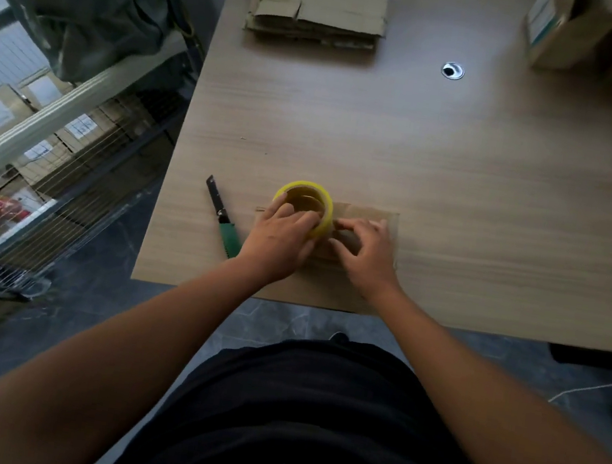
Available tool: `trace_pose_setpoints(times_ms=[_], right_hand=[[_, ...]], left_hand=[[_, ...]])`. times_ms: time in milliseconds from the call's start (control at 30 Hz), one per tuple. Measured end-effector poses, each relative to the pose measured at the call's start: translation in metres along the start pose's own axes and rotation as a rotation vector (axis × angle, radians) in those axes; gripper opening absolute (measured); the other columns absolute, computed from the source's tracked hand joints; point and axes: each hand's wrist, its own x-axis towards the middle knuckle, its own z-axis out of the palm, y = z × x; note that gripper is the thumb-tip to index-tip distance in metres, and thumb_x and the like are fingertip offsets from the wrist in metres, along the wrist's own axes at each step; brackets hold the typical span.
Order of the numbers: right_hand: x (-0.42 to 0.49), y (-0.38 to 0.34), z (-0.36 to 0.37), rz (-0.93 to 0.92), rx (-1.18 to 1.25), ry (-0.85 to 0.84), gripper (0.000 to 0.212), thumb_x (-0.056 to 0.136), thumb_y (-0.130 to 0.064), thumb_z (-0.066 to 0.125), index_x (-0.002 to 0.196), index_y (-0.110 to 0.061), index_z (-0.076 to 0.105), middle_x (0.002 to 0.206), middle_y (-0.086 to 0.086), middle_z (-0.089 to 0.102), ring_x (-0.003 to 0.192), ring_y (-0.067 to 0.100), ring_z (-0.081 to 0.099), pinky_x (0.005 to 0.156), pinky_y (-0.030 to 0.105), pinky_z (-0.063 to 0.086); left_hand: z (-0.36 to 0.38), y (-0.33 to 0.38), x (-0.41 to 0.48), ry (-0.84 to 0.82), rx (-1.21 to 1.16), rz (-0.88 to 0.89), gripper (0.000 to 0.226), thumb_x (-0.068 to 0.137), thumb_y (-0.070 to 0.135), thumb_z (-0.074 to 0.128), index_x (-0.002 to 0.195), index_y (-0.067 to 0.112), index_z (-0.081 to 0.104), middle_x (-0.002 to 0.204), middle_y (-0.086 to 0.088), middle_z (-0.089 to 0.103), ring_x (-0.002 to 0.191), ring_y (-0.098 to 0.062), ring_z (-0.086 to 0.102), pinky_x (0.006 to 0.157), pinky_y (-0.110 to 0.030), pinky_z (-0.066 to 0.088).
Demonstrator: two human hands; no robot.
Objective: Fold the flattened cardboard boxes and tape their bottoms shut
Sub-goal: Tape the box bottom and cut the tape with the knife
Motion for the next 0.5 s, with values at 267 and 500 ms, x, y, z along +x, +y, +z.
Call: trace_pose_setpoints(times_ms=[267, 500], right_hand=[[0.003, -0.013, -0.002, 0.181, 0.073, 0.029, 0.012, 0.09, -0.027, 0.073, 0.083, -0.025, 0.064, 0.079, -0.013, 0.051, 0.093, 0.02, 0.052, 0.082, 0.038, 0.047], [0.008, 0.027, -0.067, 0.482, 0.351, 0.023, 0.02, 0.099, -0.016, 0.06, 0.08, -0.016, 0.054, 0.072, -0.002, 0.05, 0.065, 0.011, 0.044, 0.067, 0.03, 0.041]], left_hand=[[0.01, 0.003, -0.003, 0.04, -0.005, -0.021, 0.032, 0.087, 0.039, 0.065, 0.109, 0.016, 0.063, 0.108, -0.003, 0.07, 0.097, -0.032, 0.059, 0.118, -0.045, 0.03], [0.007, -0.01, 0.003, 0.048, 0.065, 0.047, 0.039, 0.087, 0.055, 0.064, 0.102, 0.019, 0.064, 0.104, 0.0, 0.072, 0.098, -0.031, 0.061, 0.12, -0.047, 0.027]])
